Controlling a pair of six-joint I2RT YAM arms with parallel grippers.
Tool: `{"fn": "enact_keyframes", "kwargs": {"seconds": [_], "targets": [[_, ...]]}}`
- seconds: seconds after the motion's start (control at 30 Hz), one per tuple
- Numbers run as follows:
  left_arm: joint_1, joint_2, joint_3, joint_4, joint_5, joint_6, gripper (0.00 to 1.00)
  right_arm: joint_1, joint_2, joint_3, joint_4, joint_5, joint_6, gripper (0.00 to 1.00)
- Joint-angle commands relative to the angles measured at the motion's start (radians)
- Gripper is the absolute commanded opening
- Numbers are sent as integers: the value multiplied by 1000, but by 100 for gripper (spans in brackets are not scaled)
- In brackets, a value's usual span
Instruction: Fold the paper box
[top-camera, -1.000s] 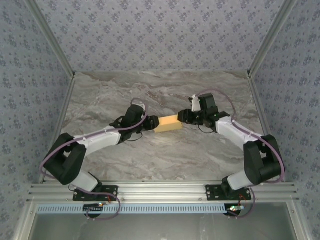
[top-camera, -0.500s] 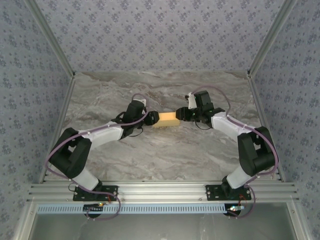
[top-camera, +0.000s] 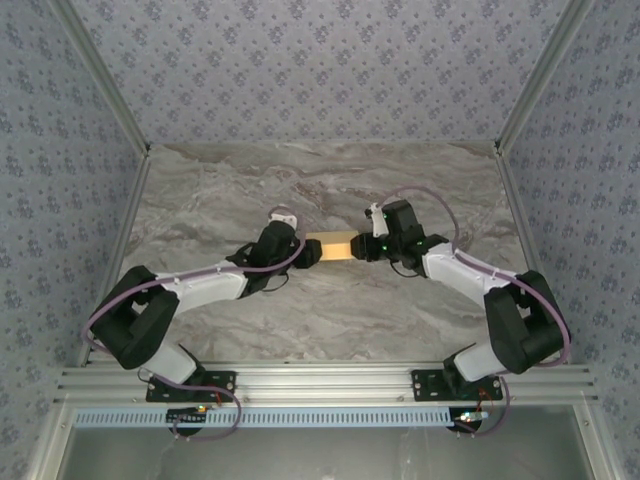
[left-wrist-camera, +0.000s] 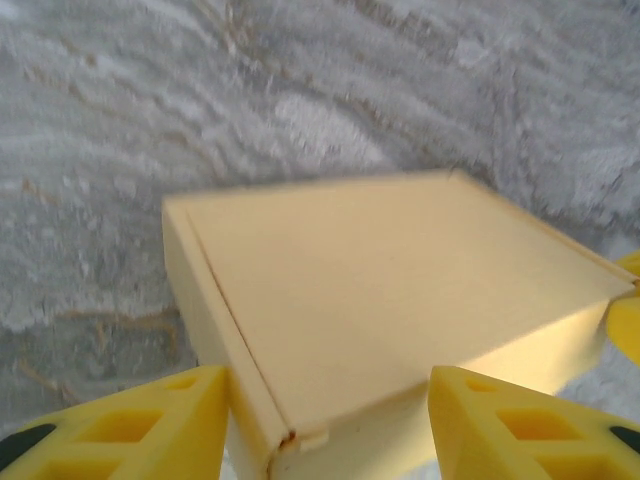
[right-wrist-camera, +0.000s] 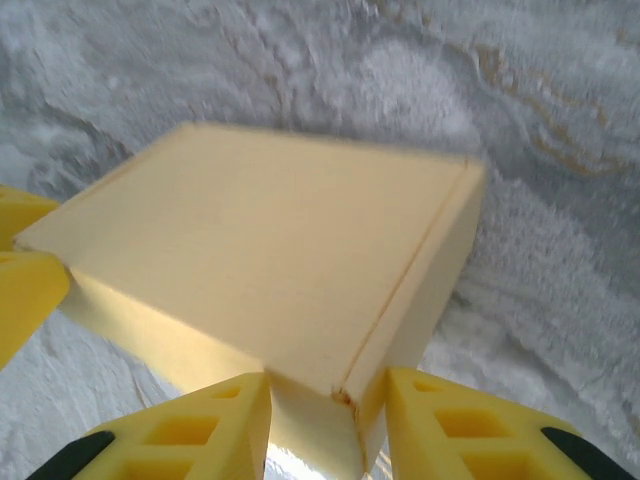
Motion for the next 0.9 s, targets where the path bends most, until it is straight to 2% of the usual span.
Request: {"fn": "enact_keyframes", "kwargs": {"seconds": [0.0, 0.23, 0.37, 0.5, 0.67, 0.87], "targets": [[-43, -3, -20, 34, 53, -16, 54, 57, 1, -22, -13, -4, -37, 36], [-54, 70, -13, 23, 6, -40, 56, 90, 56, -45, -6, 73, -43, 37], [-53, 86, -2, 3, -21, -50, 58, 100, 72, -30, -51, 126, -58, 47], [-53, 49, -2, -14, -32, -32, 64, 101, 25, -8, -93, 153, -68, 54], [-32, 3, -6, -26, -35, -7, 67, 78, -12, 5, -67, 101, -40, 58], [42, 29, 18, -11, 65, -25, 68, 25, 82, 54, -37, 43, 36, 59]]}}
